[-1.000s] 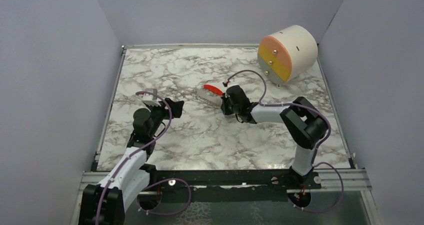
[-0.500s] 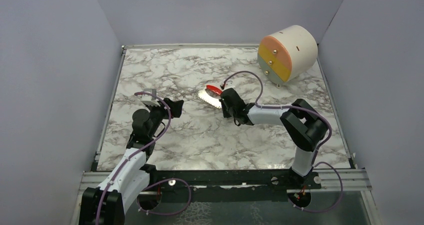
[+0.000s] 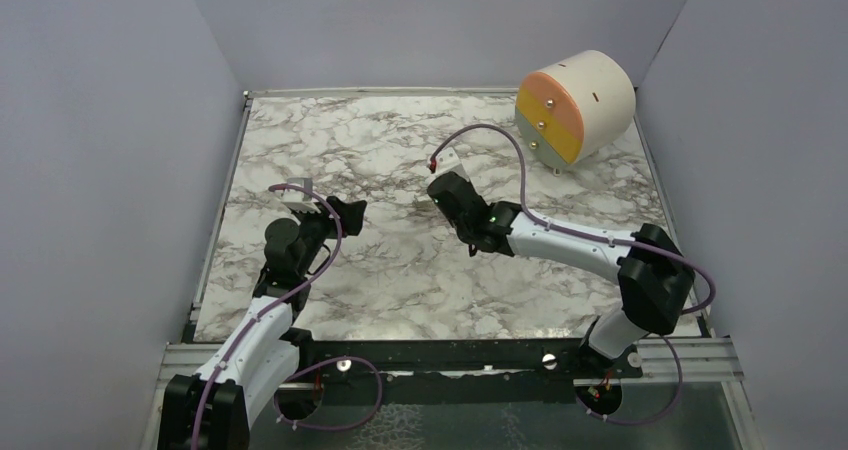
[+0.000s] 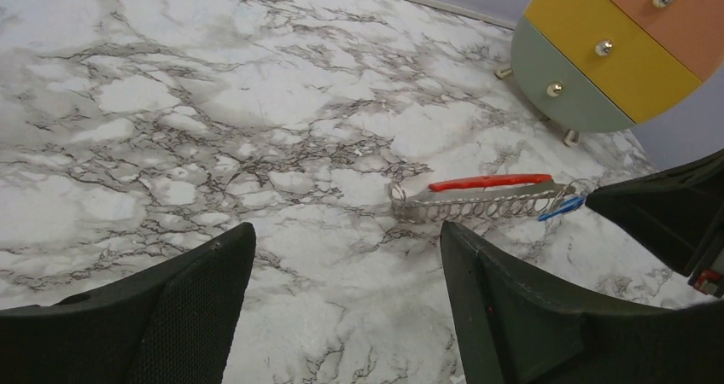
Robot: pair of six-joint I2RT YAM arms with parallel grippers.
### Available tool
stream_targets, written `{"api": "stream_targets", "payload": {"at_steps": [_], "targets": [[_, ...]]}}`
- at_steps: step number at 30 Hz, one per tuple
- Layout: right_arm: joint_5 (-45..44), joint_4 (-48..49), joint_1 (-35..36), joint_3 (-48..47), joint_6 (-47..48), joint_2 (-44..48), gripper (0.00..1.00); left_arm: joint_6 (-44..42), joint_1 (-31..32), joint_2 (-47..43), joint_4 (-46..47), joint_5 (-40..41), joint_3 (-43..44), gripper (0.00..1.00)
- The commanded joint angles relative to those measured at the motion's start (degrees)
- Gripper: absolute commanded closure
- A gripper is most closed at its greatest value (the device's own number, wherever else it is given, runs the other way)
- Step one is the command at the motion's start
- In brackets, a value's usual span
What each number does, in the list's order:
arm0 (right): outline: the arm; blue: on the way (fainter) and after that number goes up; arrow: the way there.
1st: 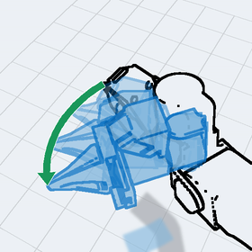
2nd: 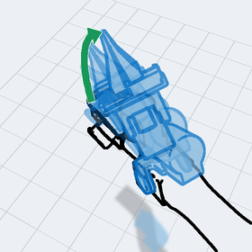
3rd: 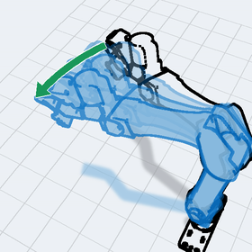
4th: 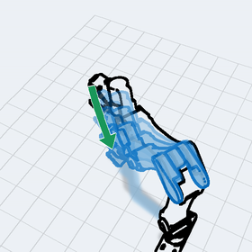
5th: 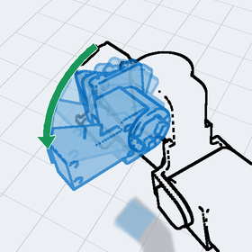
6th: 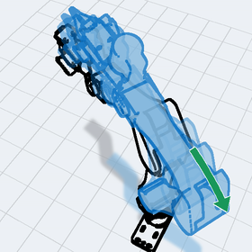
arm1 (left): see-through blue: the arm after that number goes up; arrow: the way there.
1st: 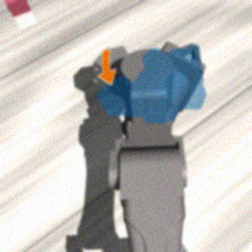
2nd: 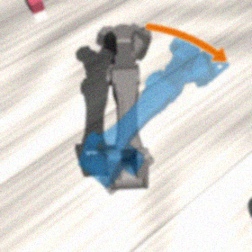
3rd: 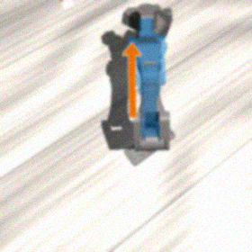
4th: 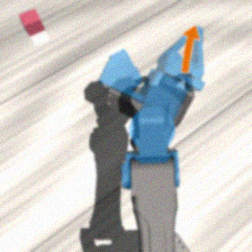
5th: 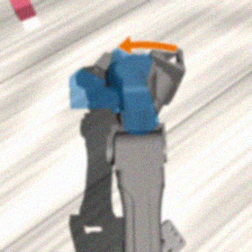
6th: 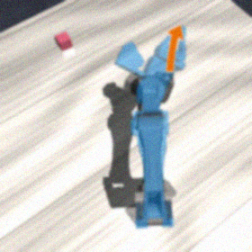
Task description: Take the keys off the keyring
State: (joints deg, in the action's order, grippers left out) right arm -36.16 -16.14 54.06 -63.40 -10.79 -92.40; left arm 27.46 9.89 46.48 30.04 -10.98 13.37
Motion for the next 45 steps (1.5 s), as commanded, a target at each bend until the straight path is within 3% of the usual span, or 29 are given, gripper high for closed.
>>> {"api": "stream_targets", "payload": {"at_steps": [1, 4, 7, 12, 18, 23, 27, 34, 45], "targets": [[-9.10, -0.72, 0.38, -1.96, 6.13, 1.70, 0.99, 0.56, 0.31, -0.91, 1.99, 0.68, -0.21, 0.22], [-10.15, 3.96, 0.56, -1.47, 9.97, 2.83, 0.99, 1.58, 0.31, -1.05, 2.97, 0.64, -0.09, 0.34], [-10.45, 9.80, 0.80, -0.24, 15.23, 4.33, 0.99, 2.25, 0.35, -1.21, 3.79, 0.06, 0.38, 0.53], [-8.44, 21.29, 1.36, 2.48, 23.12, 8.91, 0.99, 2.53, 0.46, -0.60, 5.15, -3.04, 4.14, 0.67], [5.29, 30.72, 1.40, 6.50, 25.98, 17.98, 0.99, 1.14, 1.17, 0.69, 5.44, -7.81, 11.01, 0.65], [15.29, 30.69, 1.40, 6.47, 24.59, 20.59, 0.99, -1.09, 2.72, 3.25, 5.47, -12.48, 15.88, 0.74], [20.98, 30.20, 1.40, 7.52, 23.89, 22.27, 0.99, -1.52, 4.18, 5.65, 5.49, -16.72, 18.34, 0.75], [23.31, 29.22, 1.35, 8.26, 23.54, 23.04, 0.99, -4.90, 11.97, 7.33, 5.47, -20.58, 22.65, 0.77], [24.72, 27.87, 1.38, 8.02, 22.81, 22.97, 0.99, -13.49, 18.21, 10.73, 5.47, -20.64, 24.94, 0.62]]}}
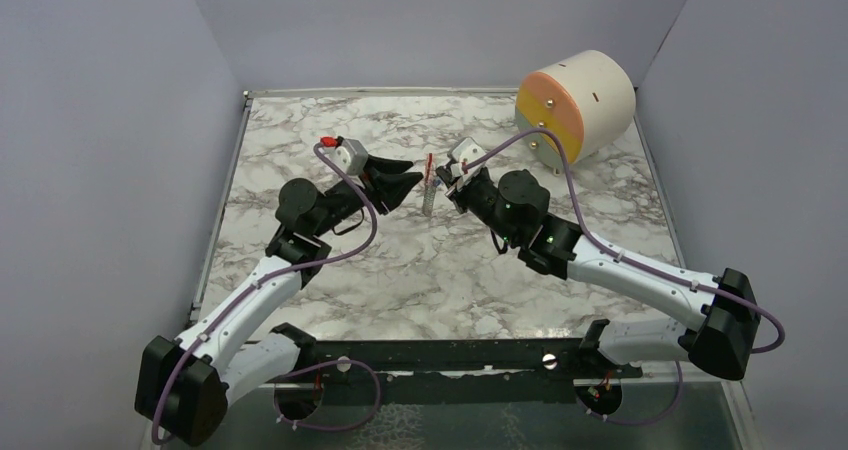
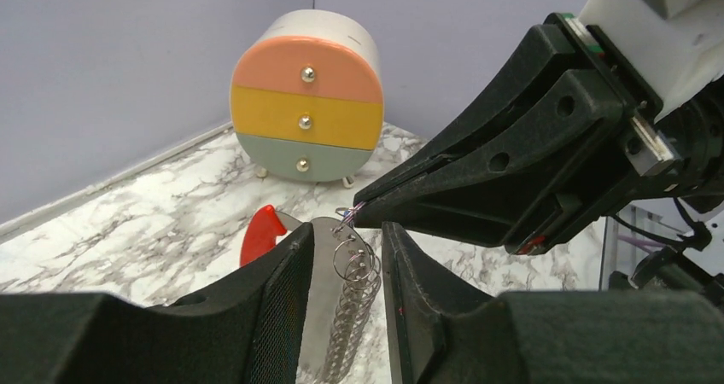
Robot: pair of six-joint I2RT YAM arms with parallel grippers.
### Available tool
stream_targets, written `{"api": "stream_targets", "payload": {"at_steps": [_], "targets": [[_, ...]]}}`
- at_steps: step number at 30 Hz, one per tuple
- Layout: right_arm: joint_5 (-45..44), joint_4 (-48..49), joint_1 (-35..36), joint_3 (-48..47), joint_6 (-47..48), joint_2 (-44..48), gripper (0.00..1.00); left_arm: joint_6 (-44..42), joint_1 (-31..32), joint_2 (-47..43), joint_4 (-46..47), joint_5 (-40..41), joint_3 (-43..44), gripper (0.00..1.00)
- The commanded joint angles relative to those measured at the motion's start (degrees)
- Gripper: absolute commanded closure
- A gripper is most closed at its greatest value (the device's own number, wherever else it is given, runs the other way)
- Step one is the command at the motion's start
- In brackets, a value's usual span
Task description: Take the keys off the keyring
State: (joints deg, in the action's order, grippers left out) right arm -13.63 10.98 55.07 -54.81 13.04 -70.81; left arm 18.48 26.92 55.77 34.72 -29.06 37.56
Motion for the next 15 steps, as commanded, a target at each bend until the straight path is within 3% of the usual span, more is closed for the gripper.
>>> {"api": "stream_targets", "payload": {"at_steps": [1, 6, 15], "targets": [[2.33, 0.57, 0.34, -0.63, -1.12, 1.37, 0.99, -5.48, 1.47, 1.71, 0.79, -2.43, 0.49, 0.60], [3.97, -0.02, 0.38, -0.57, -1.95, 1.96, 0.99, -9.91, 2.08, 3.21, 0.79, 1.29, -0.59, 0.59], [4.63, -0.62, 0.36, -0.73, -2.13, 2.29, 0.99, -12.24, 2.51, 6.02, 1.22, 0.44, 0.06, 0.60]]}}
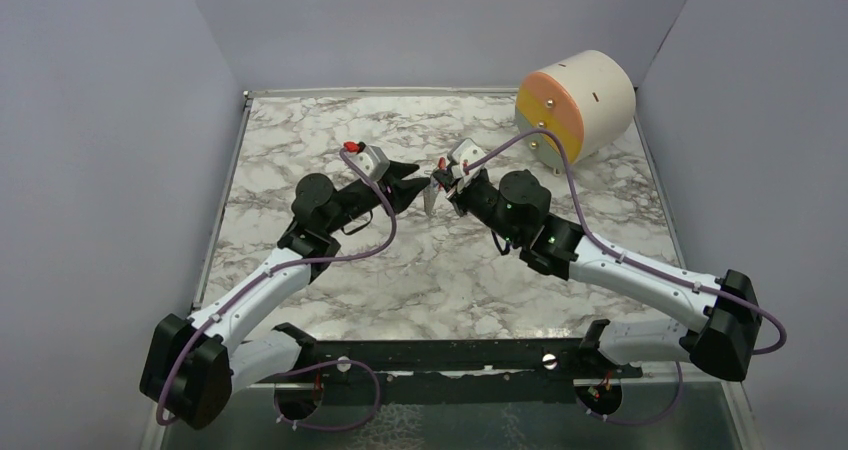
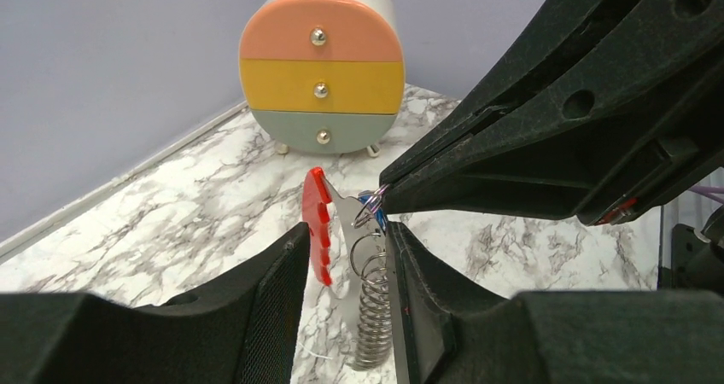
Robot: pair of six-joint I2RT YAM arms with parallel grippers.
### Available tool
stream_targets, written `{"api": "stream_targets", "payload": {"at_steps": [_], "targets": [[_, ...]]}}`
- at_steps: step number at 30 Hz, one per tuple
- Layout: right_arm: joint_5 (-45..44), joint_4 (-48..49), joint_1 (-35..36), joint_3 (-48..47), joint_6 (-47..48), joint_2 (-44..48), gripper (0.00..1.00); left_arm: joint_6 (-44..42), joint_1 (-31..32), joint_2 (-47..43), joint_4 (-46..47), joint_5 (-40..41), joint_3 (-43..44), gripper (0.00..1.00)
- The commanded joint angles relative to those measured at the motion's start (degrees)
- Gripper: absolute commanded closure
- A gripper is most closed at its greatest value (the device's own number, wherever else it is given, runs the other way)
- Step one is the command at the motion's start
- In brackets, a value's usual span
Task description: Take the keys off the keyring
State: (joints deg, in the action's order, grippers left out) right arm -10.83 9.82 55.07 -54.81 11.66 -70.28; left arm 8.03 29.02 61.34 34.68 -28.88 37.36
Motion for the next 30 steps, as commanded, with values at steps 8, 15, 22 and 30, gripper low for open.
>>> {"api": "stream_targets", "payload": {"at_steps": [8, 15, 22, 30], "targets": [[1.98, 0.22, 0.36, -0.92, -0.81, 1.29, 0.99, -0.62, 0.88, -0.68, 3.89, -2.06, -0.57, 0.61], [2.27, 0.28, 0.39, -0.92, -1.09, 1.20, 0.99, 0.15, 1.16, -1.33, 5.41, -2.58, -0.89, 0.64], [2.10, 0.32, 0.39, -1.08, -1.21, 1.11, 0.99, 1.35, 1.53, 1.08, 6.44, -3.46, -0.69, 0.94], [0.84, 0.87, 0.36, -0.75, -1.03, 1.73, 0.99, 0.24, 1.62, -0.45, 6.39, -2.01, -2.31, 1.00]]}}
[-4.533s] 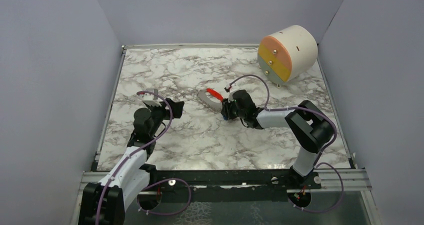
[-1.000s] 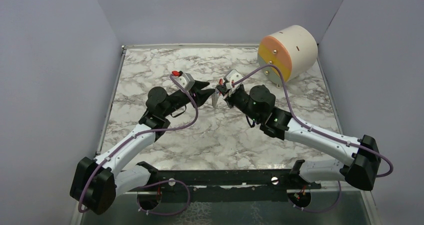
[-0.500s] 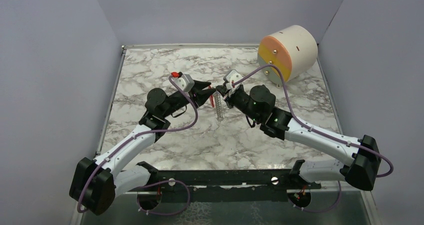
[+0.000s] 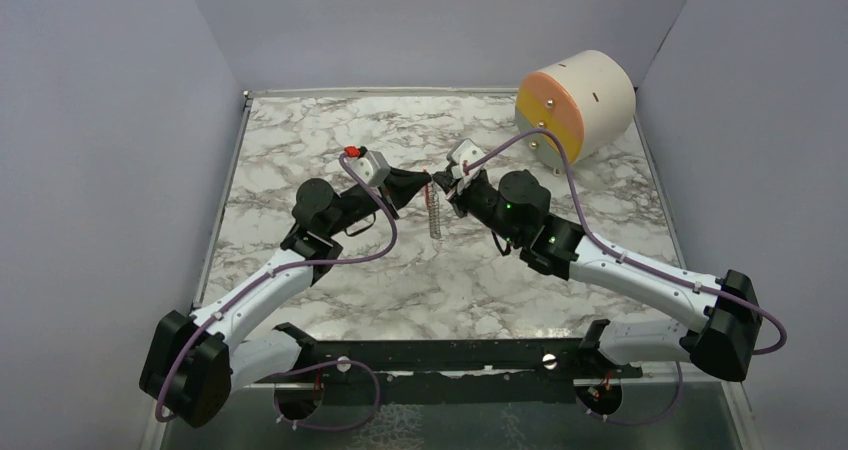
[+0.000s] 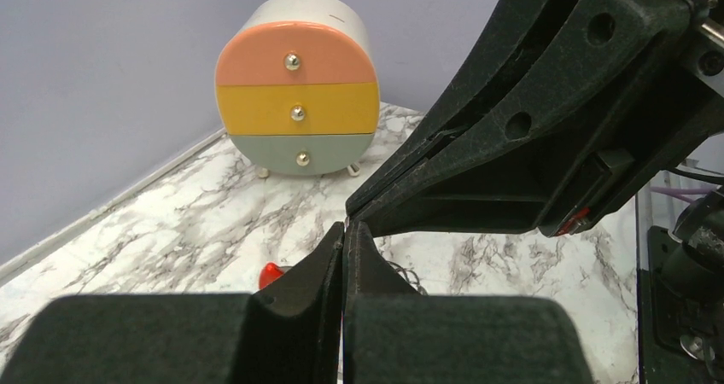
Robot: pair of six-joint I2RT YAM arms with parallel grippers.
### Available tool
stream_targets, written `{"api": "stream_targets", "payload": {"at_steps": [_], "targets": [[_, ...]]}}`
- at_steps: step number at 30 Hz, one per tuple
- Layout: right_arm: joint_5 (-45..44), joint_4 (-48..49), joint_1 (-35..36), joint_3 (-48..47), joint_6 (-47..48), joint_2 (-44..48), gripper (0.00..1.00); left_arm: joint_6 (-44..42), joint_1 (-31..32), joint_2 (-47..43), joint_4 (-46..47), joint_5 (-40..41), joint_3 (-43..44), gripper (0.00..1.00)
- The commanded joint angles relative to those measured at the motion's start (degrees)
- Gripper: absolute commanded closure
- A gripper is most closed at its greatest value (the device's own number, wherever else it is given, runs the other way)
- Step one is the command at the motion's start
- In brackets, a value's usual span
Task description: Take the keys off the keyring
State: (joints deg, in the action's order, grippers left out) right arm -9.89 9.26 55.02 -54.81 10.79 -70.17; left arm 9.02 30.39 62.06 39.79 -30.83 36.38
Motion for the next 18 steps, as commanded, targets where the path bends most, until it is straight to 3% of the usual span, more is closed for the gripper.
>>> {"api": "stream_targets", "payload": {"at_steps": [1, 5, 8, 13, 18], "targets": [[-0.20, 1.53, 0.41, -0.74, -0.09, 1.59, 0.99, -0.75, 0.20, -1.63, 1.32, 0.22, -1.53, 1.00], [-1.93, 1.33, 0.43, -0.89, -0.42, 1.20, 0.99, -0.58, 0.20, -3.85, 1.30, 3.29, -2.59, 1.00], [-3.12, 0.71, 0.43, -0.98, -0.87, 1.25, 0.86, -0.98, 0.20, -5.71, 1.33, 4.24, -3.05, 1.00], [-3.59, 0.81, 0.43, -0.29, -1.19, 3.14, 0.50, -1.62, 0.19, -7.65, 1.27, 4.18, -3.25, 1.00], [-5.31, 3.05, 0.43, 2.95, -1.04, 6.00, 0.45, -0.67, 0.20, -9.36, 1.32, 1.99, -3.28, 1.00]]}}
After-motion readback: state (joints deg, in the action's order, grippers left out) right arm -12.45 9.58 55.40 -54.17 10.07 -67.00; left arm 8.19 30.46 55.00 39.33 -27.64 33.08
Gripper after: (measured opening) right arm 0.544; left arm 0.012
